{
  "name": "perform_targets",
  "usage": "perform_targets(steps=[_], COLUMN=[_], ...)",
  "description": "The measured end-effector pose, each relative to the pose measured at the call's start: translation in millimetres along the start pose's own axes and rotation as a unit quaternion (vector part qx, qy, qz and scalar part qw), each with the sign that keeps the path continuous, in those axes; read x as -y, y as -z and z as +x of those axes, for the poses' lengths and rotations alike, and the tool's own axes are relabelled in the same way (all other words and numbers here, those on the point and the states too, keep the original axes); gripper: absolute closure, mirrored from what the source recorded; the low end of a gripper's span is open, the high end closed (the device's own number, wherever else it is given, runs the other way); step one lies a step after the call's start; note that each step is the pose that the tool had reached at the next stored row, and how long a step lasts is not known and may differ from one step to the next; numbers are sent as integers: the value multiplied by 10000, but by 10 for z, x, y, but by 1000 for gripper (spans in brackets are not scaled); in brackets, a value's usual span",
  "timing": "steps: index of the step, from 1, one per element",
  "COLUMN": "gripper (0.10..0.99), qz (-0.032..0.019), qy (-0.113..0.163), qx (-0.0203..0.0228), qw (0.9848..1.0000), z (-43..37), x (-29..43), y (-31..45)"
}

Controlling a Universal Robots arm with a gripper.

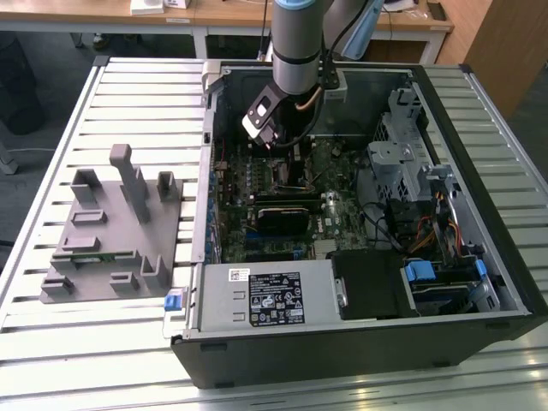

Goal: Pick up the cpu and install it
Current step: 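Place the cpu into insertion slot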

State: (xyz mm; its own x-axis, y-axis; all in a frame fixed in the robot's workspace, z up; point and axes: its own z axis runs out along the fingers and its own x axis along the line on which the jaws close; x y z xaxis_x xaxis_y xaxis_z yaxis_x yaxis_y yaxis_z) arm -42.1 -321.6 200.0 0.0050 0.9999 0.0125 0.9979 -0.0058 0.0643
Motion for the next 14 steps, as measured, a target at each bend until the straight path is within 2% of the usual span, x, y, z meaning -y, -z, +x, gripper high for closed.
perform_targets(steps=[14], gripper=[565], qz=[0], qy=[0], qx=[0], qw=[10000], z=[0], x=[1], y=[-22])
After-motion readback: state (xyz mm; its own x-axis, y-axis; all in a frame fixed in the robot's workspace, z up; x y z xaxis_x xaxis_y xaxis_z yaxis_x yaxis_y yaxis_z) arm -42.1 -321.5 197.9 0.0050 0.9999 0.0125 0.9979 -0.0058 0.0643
